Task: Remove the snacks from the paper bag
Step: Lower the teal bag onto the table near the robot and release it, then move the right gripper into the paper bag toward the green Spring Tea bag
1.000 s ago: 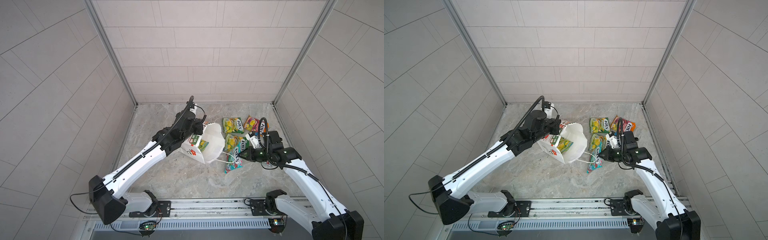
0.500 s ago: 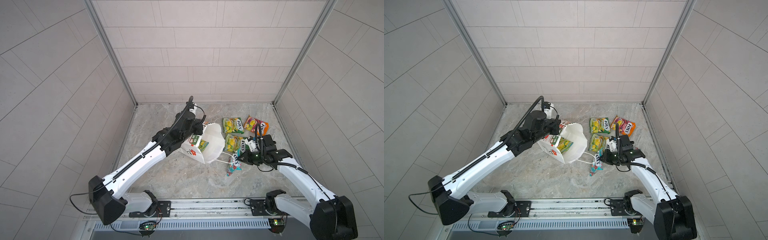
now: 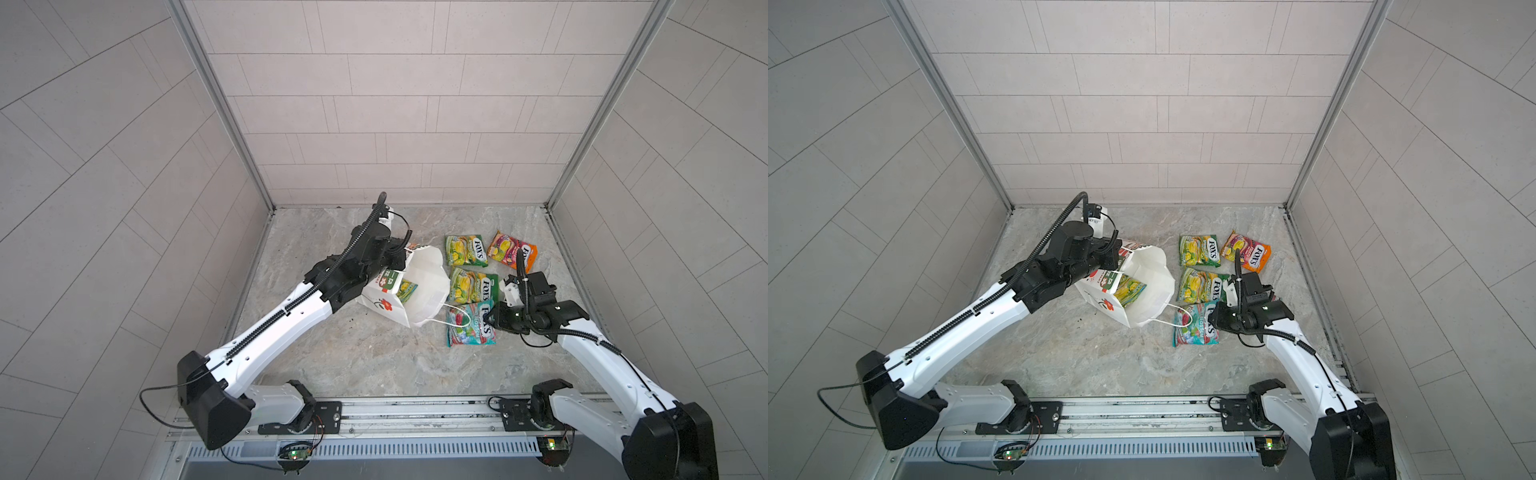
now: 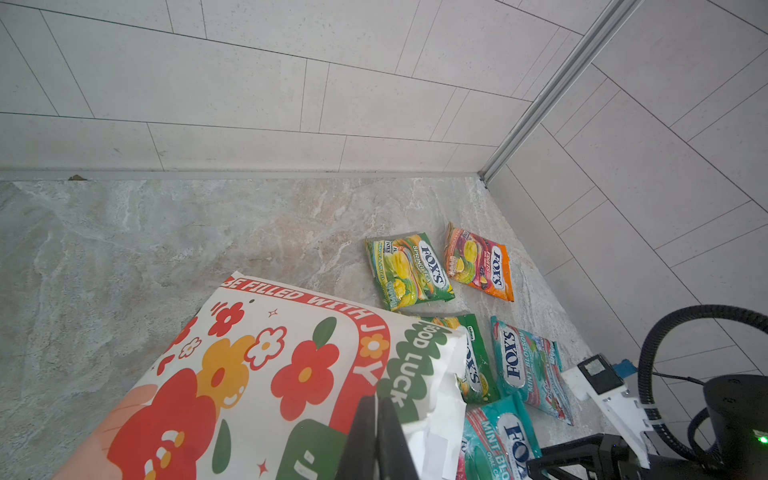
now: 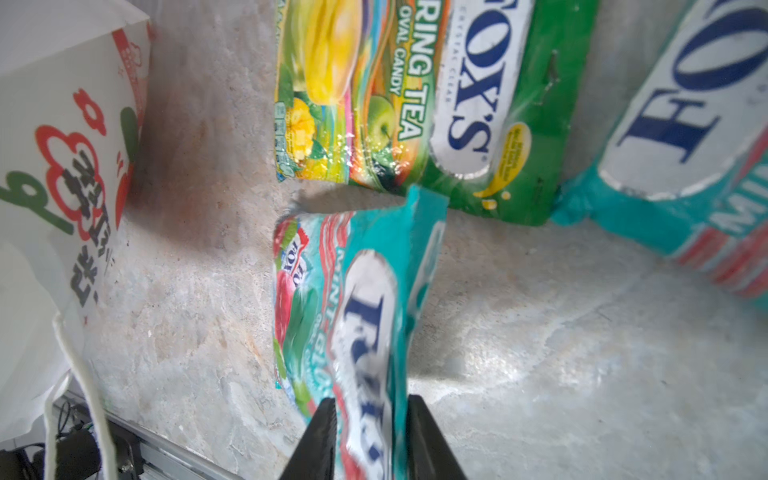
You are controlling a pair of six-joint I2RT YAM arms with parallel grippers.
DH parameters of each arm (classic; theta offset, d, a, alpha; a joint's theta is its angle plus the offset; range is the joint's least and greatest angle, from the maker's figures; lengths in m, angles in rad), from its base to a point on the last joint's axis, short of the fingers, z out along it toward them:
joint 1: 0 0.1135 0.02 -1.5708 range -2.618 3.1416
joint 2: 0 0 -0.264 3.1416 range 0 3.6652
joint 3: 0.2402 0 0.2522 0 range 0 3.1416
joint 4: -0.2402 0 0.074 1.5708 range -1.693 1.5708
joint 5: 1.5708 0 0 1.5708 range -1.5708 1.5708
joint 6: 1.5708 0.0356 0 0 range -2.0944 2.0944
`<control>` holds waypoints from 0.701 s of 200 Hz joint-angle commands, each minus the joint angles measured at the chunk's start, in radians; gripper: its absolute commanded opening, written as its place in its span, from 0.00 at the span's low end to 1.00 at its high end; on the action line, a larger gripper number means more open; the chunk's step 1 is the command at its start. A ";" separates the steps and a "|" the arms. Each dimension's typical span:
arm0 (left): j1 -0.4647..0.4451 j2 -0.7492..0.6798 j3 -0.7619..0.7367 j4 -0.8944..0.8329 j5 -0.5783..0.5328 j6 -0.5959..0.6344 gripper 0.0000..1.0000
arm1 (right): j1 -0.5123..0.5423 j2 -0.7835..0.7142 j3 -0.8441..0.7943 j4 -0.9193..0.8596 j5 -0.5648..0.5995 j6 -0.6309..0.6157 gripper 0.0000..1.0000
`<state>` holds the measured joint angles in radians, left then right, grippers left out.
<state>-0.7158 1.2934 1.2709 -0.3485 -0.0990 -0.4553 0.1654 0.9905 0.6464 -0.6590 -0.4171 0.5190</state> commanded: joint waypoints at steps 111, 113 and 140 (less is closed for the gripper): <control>0.000 -0.022 -0.013 0.048 0.052 0.003 0.00 | 0.042 -0.111 0.091 0.095 -0.145 0.042 0.47; 0.001 -0.023 -0.012 0.049 0.051 0.002 0.00 | 0.046 -0.109 0.095 0.100 -0.148 0.045 0.47; 0.001 -0.023 -0.027 0.089 0.081 -0.004 0.00 | 0.133 -0.083 0.135 0.155 -0.150 0.065 0.47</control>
<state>-0.7158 1.2934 1.2640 -0.3237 -0.0536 -0.4561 0.2390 0.8944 0.7372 -0.5892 -0.5137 0.5552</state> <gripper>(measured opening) 0.058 0.471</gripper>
